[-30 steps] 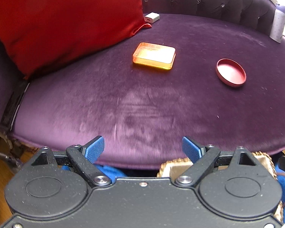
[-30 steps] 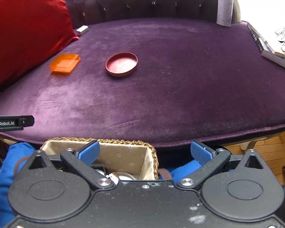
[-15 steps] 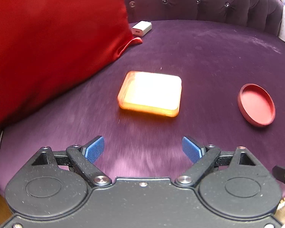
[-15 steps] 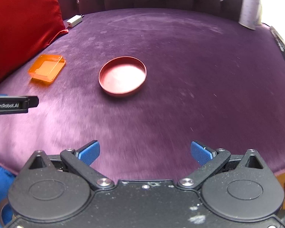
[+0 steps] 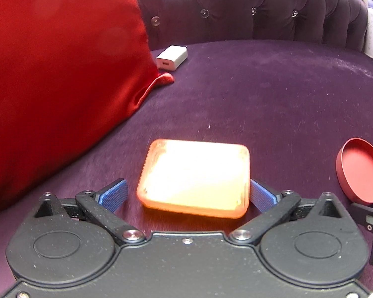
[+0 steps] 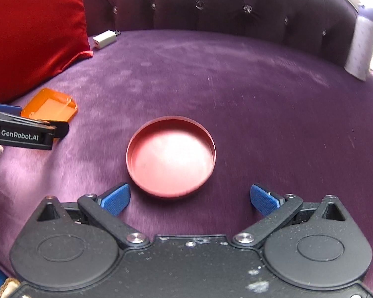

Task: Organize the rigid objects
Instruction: 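Close left tool on orange box while right tool grips red lid, then carry orange box with left tool into basket while right tool drops red lid there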

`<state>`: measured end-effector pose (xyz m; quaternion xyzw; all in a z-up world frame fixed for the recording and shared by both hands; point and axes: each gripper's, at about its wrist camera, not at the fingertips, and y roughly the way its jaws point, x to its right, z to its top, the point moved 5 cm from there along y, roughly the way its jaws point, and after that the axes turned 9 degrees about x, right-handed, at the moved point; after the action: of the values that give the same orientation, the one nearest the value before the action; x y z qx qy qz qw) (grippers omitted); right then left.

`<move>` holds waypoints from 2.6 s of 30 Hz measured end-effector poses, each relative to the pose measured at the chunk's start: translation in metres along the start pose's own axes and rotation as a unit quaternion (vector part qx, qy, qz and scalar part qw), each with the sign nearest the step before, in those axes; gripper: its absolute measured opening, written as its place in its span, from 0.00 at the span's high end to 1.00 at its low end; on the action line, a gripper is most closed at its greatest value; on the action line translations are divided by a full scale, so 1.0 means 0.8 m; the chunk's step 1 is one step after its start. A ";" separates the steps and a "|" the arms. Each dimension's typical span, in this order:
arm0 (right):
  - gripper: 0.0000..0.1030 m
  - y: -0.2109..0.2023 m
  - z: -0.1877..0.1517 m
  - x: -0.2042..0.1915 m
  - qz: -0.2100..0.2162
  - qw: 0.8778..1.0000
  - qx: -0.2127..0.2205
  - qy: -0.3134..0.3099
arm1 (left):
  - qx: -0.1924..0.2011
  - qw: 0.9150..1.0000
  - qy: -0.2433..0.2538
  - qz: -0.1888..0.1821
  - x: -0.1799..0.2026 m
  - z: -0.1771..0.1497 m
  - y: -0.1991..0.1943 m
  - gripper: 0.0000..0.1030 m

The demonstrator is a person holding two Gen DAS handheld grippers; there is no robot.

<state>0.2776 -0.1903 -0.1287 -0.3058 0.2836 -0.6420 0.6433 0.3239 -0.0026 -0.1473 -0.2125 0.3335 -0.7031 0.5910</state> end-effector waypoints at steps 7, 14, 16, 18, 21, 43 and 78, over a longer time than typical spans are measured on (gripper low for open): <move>0.00 0.010 0.006 -0.003 0.009 0.999 0.033 -0.007 | 0.001 0.999 -0.040 -0.021 -0.006 0.006 0.014 0.02; 0.00 0.012 0.011 -0.007 0.005 1.000 0.026 -0.012 | -0.018 0.998 -0.045 -0.027 -0.006 0.010 0.014 0.05; 0.05 0.009 0.012 -0.011 0.011 0.999 0.029 -0.022 | -0.018 0.998 -0.047 -0.026 -0.003 0.008 0.009 0.13; 0.25 -0.002 0.011 -0.020 0.026 0.998 0.033 -0.039 | -0.023 0.998 -0.049 -0.028 0.002 0.003 0.001 0.16; 0.27 -0.016 0.002 -0.031 0.024 0.998 0.020 -0.054 | -0.028 0.998 -0.047 -0.026 0.014 -0.013 -0.017 0.16; 0.27 -0.278 -0.129 -0.011 0.002 0.997 0.036 0.063 | -0.015 0.994 -0.110 -0.009 0.061 -0.130 -0.263 0.16; 0.27 -0.393 -0.215 -0.029 -0.009 0.994 0.068 0.085 | -0.019 0.993 -0.112 0.002 0.085 -0.203 -0.343 0.16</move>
<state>-0.0584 -0.1683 -0.0035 -0.2082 0.2901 -0.6893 0.6303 0.0079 -0.0119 -0.0680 -0.3005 0.2786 -0.6670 0.6222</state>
